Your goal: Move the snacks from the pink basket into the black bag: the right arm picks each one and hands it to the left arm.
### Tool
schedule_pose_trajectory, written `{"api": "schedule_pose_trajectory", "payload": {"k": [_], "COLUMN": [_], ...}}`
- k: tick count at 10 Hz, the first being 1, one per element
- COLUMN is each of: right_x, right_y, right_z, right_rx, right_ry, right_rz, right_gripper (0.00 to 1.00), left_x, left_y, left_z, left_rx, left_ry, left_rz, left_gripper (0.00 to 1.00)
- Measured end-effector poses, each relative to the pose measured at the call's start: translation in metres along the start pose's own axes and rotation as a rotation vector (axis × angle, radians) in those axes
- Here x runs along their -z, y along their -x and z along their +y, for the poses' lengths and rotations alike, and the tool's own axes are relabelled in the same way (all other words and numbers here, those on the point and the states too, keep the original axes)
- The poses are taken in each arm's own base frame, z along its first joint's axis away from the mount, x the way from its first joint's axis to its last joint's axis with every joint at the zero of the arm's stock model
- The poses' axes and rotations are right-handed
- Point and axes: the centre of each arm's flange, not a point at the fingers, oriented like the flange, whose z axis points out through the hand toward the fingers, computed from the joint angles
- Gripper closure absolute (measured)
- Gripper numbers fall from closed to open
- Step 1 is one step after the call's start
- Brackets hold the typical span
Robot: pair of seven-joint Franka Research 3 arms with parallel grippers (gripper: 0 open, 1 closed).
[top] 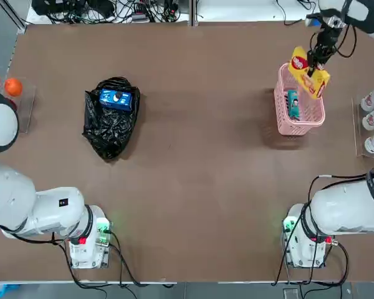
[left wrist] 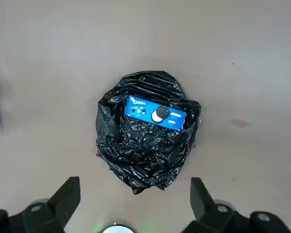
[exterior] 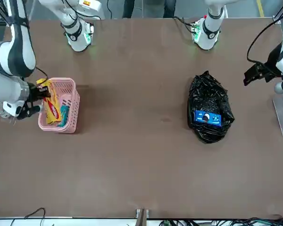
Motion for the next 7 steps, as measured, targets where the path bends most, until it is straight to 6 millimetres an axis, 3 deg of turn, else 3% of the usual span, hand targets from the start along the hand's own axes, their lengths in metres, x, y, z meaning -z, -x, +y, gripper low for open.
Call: {"api": "schedule_pose_trajectory", "payload": {"k": [2, 4, 6, 7], "right_x": [0.032, 0.061, 0.089, 0.100], "right_y": [-0.016, -0.036, -0.052, -0.056], "right_z": [-0.030, -0.088, -0.176, -0.233], "right_rx": [0.093, 0.191, 0.213, 0.205], "right_ry": [0.047, 0.093, 0.134, 0.148], "right_rz": [0.051, 0.094, 0.157, 0.194], "right_gripper": [0.77, 0.77, 0.77, 0.77], "left_x": [0.000, 0.000, 0.000, -0.001], "left_y": [0.000, 0.001, 0.001, 0.001], "left_z": [0.001, 0.002, 0.003, 0.005], "left_rx": [0.031, 0.030, 0.030, 0.037], "left_ry": [0.005, 0.017, 0.019, 0.027], "left_rz": [-0.001, -0.004, -0.007, -0.010], "left_gripper": [0.00, 0.00, 0.00, 0.00]}}
